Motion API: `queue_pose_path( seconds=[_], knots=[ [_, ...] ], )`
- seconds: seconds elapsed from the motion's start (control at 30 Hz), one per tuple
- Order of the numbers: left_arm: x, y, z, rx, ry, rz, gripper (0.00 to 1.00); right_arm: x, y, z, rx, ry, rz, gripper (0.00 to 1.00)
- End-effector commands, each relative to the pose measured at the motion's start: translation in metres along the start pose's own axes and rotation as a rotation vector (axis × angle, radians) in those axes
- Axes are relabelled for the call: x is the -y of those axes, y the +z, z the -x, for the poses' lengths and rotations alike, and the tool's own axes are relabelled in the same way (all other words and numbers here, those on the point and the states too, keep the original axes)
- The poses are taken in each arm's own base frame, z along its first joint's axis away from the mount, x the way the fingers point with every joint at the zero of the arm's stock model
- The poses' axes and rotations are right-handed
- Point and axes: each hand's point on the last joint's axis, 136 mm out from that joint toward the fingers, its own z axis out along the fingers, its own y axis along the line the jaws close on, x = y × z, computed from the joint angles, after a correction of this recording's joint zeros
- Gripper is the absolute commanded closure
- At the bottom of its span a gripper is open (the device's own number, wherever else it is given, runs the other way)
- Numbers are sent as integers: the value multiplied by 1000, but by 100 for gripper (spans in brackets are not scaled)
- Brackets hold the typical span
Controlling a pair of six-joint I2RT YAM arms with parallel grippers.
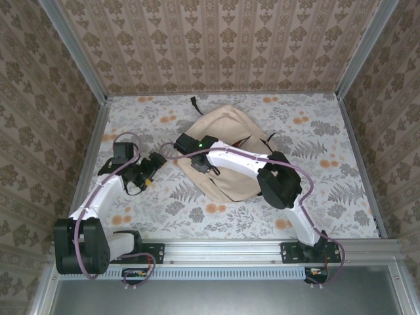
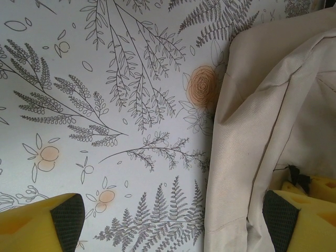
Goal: Pack books, pencil case, and school supplies into a backpack
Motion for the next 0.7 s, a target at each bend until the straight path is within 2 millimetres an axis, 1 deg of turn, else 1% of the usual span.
queue_pose_path(
  seconds=[0.0, 0.1, 0.27, 0.37, 0.5, 0.6, 0.67],
  knots=[
    [0, 0, -2, -11, -2, -12, 9, 4, 5, 0, -16, 0, -31, 74],
    [3, 0, -4, -16, -9, -27, 9, 9, -5, 4, 10, 19, -28, 86],
    [16, 1, -11, -34, -5, -67, 12, 25, -39, 16, 128, 101, -18, 95],
    [37, 3, -21, -66, 7, -141, 15, 34, -56, 18, 183, 154, -15, 97],
    [66, 8, -38, -105, 60, -192, 21, 39, -67, 15, 225, 212, 8, 100],
    [84, 17, -50, -138, 95, -223, 29, 37, -71, 14, 245, 250, 60, 100],
    [93, 24, -57, -160, 105, -242, 37, 36, -74, 13, 258, 279, 103, 100]
  ],
)
